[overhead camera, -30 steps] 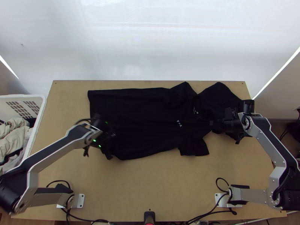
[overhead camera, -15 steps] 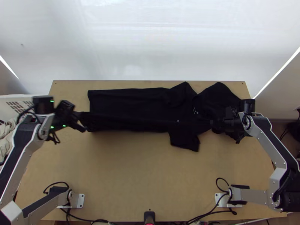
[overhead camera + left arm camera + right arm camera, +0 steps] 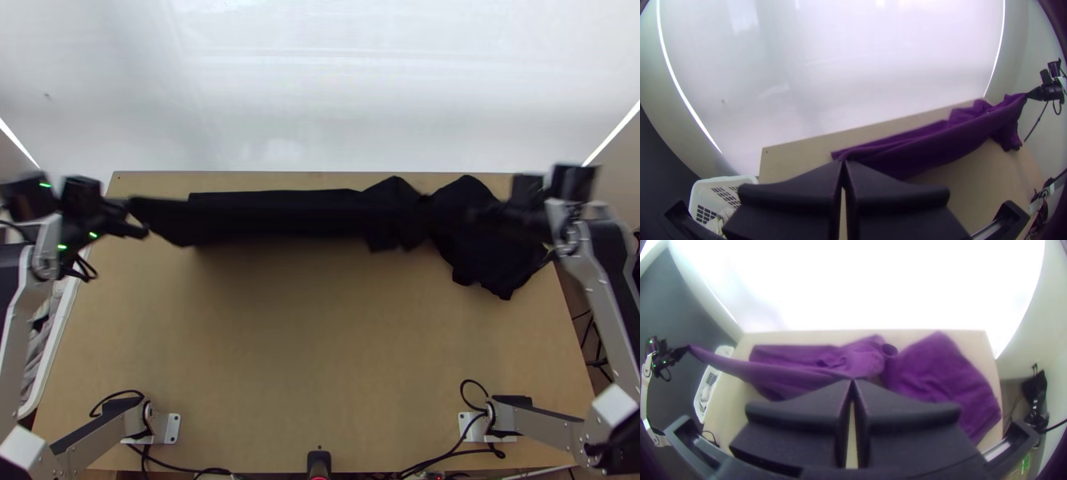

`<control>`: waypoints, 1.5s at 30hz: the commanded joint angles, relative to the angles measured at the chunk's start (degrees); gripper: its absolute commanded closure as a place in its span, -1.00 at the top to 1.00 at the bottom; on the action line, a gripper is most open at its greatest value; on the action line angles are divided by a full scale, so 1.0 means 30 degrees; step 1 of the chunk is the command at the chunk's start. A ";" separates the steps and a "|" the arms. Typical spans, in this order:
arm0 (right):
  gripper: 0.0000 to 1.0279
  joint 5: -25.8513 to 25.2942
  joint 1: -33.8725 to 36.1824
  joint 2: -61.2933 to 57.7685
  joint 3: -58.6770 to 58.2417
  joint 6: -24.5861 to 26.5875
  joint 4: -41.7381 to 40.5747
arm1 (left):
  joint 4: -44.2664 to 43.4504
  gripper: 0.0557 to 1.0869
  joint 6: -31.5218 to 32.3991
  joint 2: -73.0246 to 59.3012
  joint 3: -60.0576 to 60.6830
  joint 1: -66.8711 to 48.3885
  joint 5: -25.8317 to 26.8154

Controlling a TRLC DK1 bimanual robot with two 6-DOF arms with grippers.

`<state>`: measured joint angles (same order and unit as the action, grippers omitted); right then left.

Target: Fold the t-shirt

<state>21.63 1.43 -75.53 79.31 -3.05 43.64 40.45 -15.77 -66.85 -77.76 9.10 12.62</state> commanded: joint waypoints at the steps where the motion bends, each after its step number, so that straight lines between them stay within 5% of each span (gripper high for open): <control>1: -0.94 -0.0119 -0.0301 0.1855 0.6757 -0.0507 0.0747 | 0.0229 -0.93 0.2386 0.1219 -0.4169 0.0569 0.0509; 15: -0.94 -0.0295 0.0548 1.3281 0.5820 -0.0185 0.1069 | 0.0493 -0.93 0.3440 1.0418 -0.4169 0.2151 0.0627; 22: -0.94 -0.0295 0.1046 1.4541 0.4765 0.0108 0.2300 | 0.2104 -0.93 0.3235 1.1355 -0.3437 0.1858 0.0656; 33: -0.94 -0.0119 0.0519 0.6719 -0.0918 -0.0068 0.1099 | 0.4008 -0.93 0.1184 0.3475 0.3477 0.1389 0.3087; 45: -0.94 -0.0149 -0.0448 -0.1397 -0.3291 0.0577 -0.3325 | -0.2759 -0.93 0.0745 -0.6106 0.6759 -0.0398 0.3087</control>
<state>21.04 0.82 -67.66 72.97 -2.07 39.90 41.45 -13.78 -71.70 -61.04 10.02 21.47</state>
